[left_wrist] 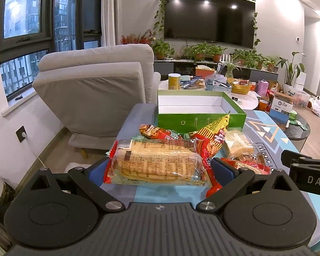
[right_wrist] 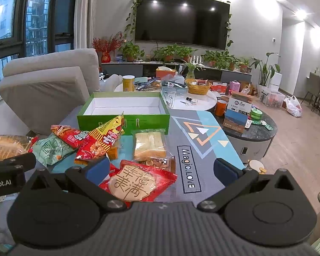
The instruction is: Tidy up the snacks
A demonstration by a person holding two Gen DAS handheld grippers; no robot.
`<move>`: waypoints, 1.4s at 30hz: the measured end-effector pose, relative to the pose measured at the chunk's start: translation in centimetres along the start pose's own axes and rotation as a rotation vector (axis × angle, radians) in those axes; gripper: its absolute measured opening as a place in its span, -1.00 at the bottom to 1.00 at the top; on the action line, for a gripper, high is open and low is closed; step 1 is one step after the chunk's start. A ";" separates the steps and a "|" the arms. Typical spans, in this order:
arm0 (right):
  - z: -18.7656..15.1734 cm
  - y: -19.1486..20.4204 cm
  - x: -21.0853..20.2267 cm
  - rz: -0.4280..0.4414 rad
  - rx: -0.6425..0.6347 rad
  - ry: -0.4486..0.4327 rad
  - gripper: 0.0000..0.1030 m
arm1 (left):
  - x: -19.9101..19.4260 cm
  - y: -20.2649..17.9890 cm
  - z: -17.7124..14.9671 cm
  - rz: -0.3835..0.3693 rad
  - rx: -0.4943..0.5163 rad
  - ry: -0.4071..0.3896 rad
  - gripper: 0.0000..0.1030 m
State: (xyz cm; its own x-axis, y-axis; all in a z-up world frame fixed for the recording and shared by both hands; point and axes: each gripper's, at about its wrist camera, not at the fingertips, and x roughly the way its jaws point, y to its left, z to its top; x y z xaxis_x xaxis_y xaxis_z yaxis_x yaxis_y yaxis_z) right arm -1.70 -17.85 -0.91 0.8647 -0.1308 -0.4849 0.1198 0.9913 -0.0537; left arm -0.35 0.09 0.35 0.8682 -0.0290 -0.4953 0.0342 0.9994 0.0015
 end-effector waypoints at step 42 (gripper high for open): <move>-0.4 -0.1 0.4 -0.005 -0.021 0.018 0.46 | 0.4 -0.4 -0.4 -0.022 0.013 0.018 0.92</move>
State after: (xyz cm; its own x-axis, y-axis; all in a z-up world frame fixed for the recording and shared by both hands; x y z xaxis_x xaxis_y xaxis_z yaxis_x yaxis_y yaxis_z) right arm -1.54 -17.97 -1.48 0.8552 -0.1360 -0.5002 0.1137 0.9907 -0.0749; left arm -0.21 -0.30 -0.22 0.8582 -0.0503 -0.5109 0.0596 0.9982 0.0018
